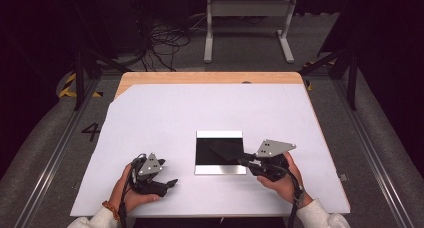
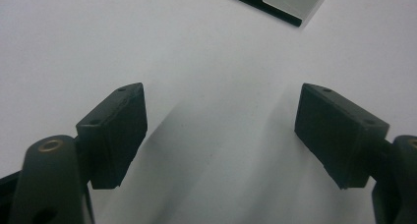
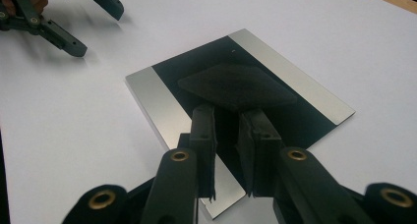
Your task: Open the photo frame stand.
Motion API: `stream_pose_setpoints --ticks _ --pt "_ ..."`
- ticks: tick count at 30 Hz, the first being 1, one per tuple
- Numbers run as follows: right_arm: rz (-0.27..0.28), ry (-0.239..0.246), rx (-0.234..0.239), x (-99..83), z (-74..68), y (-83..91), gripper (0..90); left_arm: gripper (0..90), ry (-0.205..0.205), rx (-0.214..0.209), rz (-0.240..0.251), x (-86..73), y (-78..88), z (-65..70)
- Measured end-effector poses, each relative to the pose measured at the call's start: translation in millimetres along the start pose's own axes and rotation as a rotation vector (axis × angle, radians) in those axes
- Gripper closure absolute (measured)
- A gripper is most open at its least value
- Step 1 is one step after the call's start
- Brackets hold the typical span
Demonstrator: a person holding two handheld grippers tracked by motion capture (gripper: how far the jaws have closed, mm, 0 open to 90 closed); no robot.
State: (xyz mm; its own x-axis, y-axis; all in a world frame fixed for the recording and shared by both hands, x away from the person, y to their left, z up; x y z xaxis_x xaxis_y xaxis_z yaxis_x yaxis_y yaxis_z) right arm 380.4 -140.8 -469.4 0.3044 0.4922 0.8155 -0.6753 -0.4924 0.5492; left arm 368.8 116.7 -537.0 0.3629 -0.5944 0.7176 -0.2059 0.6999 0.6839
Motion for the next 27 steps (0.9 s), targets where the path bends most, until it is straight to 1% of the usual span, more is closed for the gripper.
stream_pose_setpoints --ticks 14,21,27 --pt "0.011 -0.002 0.001 3.8 -1.6 -0.4 75.7 21.0 0.000 0.002 -0.002 -0.1 -0.4 -0.8" --pt "0.010 -0.003 0.002 4.4 -2.9 -0.7 75.0 20.9 0.001 0.003 -0.001 -0.1 -0.4 -0.8" --pt "0.003 -0.002 0.010 2.9 -3.6 -0.4 72.5 20.9 0.003 0.004 -0.001 -0.2 -0.2 -0.5"
Point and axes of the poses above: each handheld gripper's, and its own axes: y roughly backward along the jaws, x roughly out of its top, z roughly to its right, the point moved 10 cm from there along -y, roughly forward along the jaws, and after that the axes turned 14 degrees about -x, right-handed, at the moved point
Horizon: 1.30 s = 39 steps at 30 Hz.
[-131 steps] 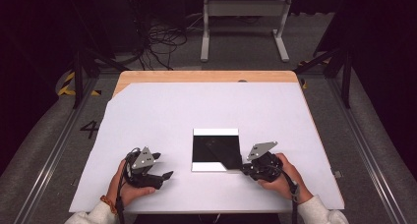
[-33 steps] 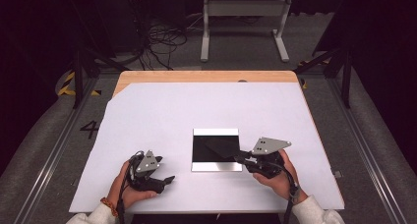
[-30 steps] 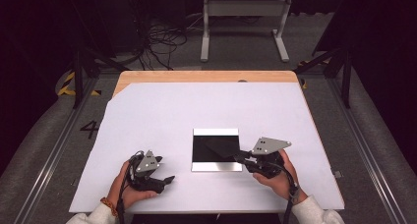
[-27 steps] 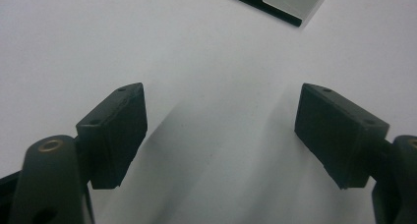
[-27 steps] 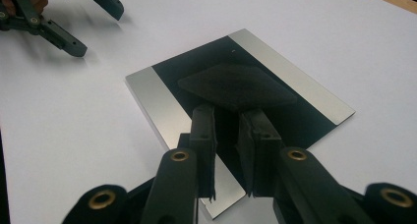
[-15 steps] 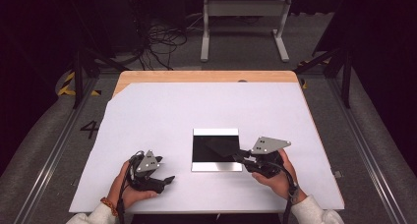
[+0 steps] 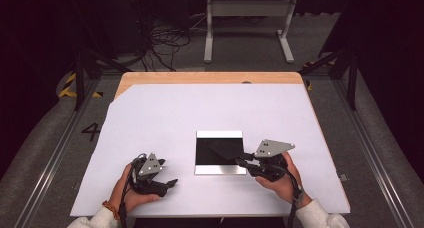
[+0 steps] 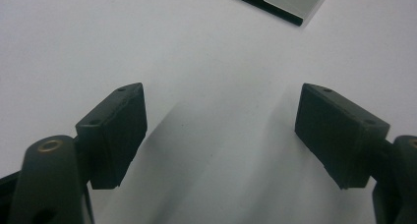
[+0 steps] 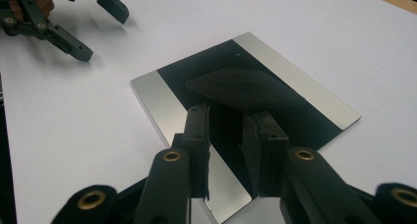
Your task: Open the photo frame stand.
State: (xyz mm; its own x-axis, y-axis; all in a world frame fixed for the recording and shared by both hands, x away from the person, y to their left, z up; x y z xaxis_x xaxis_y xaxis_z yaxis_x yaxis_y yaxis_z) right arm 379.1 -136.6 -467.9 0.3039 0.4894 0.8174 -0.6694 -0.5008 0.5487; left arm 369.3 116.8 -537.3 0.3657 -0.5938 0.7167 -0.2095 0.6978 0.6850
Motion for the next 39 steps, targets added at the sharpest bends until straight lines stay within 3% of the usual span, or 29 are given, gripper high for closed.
stream_pose_setpoints --ticks 13,22,33,39 --pt "-0.017 -0.013 -0.002 -2.1 1.9 1.9 61.4 20.9 -0.003 0.004 -0.003 -0.1 0.2 -0.3" --pt "-0.001 -0.056 0.038 -0.3 1.9 4.6 45.7 20.9 -0.004 0.005 -0.007 -0.3 -0.3 0.0" --pt "-0.009 -0.152 0.080 1.2 2.9 1.2 37.8 20.9 -0.008 0.011 -0.009 0.1 -0.7 0.0" --pt "-0.006 -0.241 0.084 6.4 8.7 -2.0 34.8 20.8 -0.011 0.011 -0.009 0.6 -1.9 0.0"
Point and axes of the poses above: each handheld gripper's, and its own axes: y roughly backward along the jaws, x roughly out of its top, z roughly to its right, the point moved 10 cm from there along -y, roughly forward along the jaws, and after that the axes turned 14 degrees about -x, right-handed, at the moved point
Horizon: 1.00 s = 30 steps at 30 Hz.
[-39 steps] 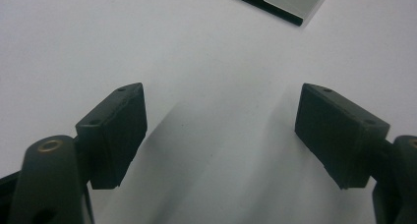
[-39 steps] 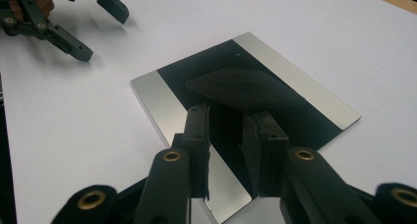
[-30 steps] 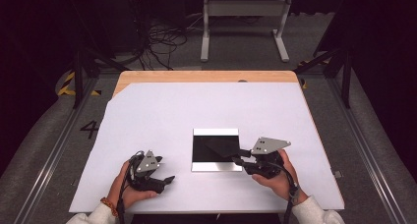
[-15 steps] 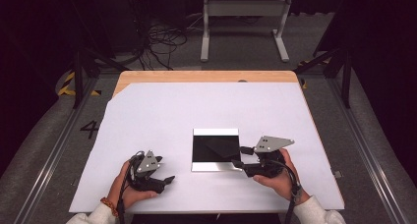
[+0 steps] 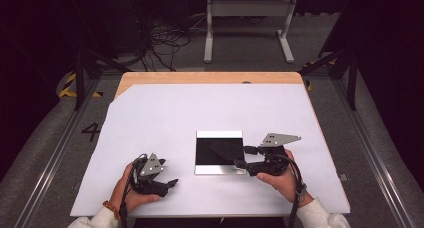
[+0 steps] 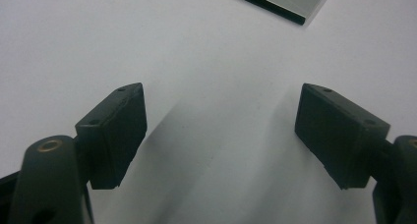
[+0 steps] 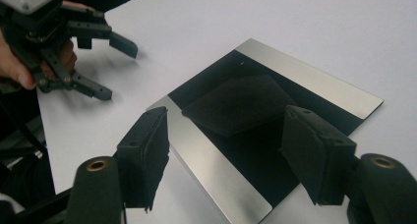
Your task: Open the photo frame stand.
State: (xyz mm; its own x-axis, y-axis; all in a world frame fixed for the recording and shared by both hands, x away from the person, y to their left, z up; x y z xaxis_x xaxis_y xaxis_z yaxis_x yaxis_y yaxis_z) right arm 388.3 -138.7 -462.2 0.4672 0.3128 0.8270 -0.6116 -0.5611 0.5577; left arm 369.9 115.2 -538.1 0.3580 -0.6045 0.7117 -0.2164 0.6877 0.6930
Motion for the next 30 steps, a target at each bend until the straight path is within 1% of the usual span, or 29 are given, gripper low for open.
stream_pose_setpoints --ticks 1,3,5,7,10,12,13,15,17,21,25,26,28,30 --pt "-0.002 -0.014 0.001 0.5 0.5 -0.6 34.5 20.8 0.000 -0.001 0.001 0.2 -0.3 0.4" --pt "-0.002 -0.060 0.005 2.4 3.0 -2.7 33.2 20.8 0.000 -0.001 0.000 0.5 -0.6 0.8" --pt "-0.016 -0.101 0.020 2.5 3.3 -5.5 32.6 20.7 -0.002 -0.005 -0.001 1.0 -1.4 1.5" --pt "-0.035 -0.134 0.022 1.1 4.0 -8.8 32.1 20.7 -0.002 -0.008 0.001 1.8 -2.4 2.5" --pt "-0.045 -0.190 0.037 -0.2 6.9 -13.0 33.2 20.6 -0.009 -0.013 -0.002 2.8 -3.8 4.0" --pt "-0.053 -0.224 0.036 -1.6 9.3 -16.3 32.2 20.7 -0.008 -0.016 -0.004 3.2 -4.4 4.7" --pt "-0.059 -0.242 0.046 -2.4 9.3 -18.0 32.2 20.6 -0.009 -0.016 -0.004 3.4 -4.7 4.9" --pt "-0.068 -0.256 0.062 -3.4 8.0 -20.9 31.1 20.6 -0.010 -0.016 -0.004 3.9 -5.3 5.2" --pt "-0.074 -0.268 0.076 -3.3 6.6 -23.3 32.1 20.6 -0.011 -0.017 -0.002 4.5 -5.9 5.6" --pt "-0.080 -0.274 0.096 -1.9 3.5 -27.1 33.8 20.6 -0.014 -0.022 0.000 5.2 -6.8 6.1" --pt "-0.079 -0.286 0.100 0.4 2.4 -29.3 35.4 20.5 -0.014 -0.023 -0.002 5.4 -6.9 6.1" --pt "-0.077 -0.297 0.088 0.7 4.3 -30.0 36.8 20.5 -0.014 -0.023 -0.003 5.5 -7.2 6.4" --pt "-0.083 -0.309 0.093 -0.2 5.0 -30.1 36.9 20.5 -0.015 -0.024 -0.004 5.6 -7.4 6.9" --pt "-0.084 -0.310 0.090 -0.6 6.0 -30.0 36.9 20.4 -0.015 -0.025 -0.005 5.6 -7.5 6.9"
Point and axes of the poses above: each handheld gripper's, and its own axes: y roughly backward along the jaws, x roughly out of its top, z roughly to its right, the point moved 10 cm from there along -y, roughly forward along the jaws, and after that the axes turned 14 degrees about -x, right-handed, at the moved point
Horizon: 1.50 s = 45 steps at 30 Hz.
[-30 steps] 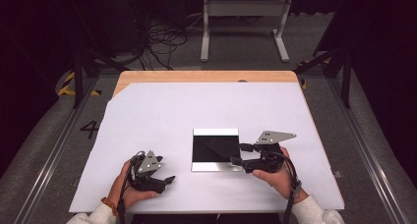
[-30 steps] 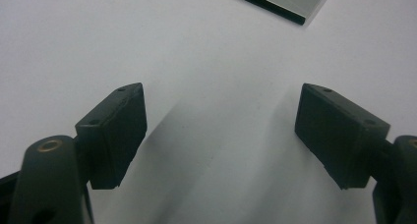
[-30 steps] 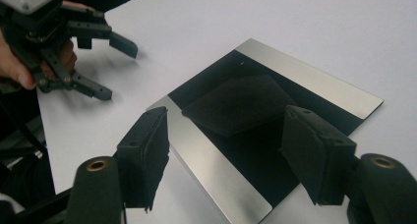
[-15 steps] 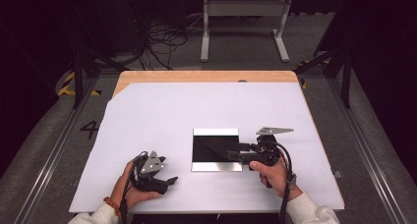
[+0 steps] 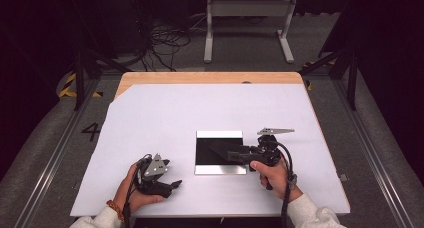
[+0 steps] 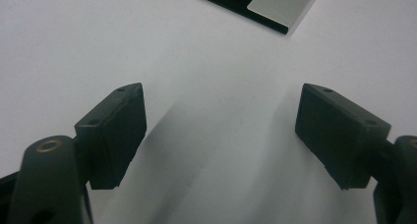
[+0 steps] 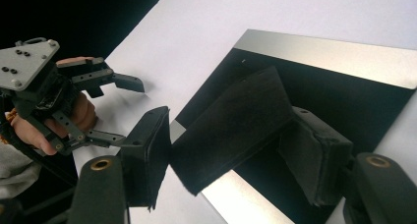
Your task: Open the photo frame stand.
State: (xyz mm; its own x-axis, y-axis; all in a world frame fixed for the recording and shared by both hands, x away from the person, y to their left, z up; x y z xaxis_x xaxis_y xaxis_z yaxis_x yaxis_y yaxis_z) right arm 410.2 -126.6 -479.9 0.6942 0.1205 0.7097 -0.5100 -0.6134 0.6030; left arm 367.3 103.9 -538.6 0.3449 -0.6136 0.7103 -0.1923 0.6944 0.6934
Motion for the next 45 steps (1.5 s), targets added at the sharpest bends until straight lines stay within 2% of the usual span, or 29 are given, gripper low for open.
stream_pose_setpoints --ticks 3,9,13,16,21,23,30,34,45 --pt "0.001 -0.011 -0.009 0.0 0.5 -0.1 39.3 20.4 0.001 0.000 0.002 1.1 -0.9 -0.3" --pt "-0.009 -0.046 0.015 -3.9 2.6 -3.2 45.6 20.3 -0.005 -0.009 0.004 4.5 -4.3 0.9" --pt "-0.012 -0.043 0.035 -5.7 2.6 -4.7 47.4 20.6 0.004 -0.010 0.012 8.0 -6.1 1.6" --pt "-0.020 -0.040 0.045 -8.1 3.5 -5.1 48.7 20.6 0.019 -0.022 0.038 13.1 -5.5 1.2" --pt "-0.015 -0.024 0.047 -9.5 4.0 -5.3 49.4 20.6 0.047 -0.073 0.078 24.4 -11.5 0.8" --pt "-0.011 -0.019 0.048 -10.1 4.2 -5.4 49.5 20.6 0.048 -0.073 0.072 26.8 -15.0 -1.2" --pt "0.002 -0.002 0.040 -10.7 4.0 -5.1 49.7 19.9 0.075 -0.114 0.064 34.3 -26.6 -3.1" --pt "0.010 0.013 0.037 -10.4 2.8 -4.2 49.6 19.2 0.066 -0.116 0.031 34.4 -32.9 -2.4" --pt "0.049 0.088 0.025 -10.3 -3.1 1.1 50.0 18.3 0.094 -0.135 0.044 36.0 -32.6 -4.3"
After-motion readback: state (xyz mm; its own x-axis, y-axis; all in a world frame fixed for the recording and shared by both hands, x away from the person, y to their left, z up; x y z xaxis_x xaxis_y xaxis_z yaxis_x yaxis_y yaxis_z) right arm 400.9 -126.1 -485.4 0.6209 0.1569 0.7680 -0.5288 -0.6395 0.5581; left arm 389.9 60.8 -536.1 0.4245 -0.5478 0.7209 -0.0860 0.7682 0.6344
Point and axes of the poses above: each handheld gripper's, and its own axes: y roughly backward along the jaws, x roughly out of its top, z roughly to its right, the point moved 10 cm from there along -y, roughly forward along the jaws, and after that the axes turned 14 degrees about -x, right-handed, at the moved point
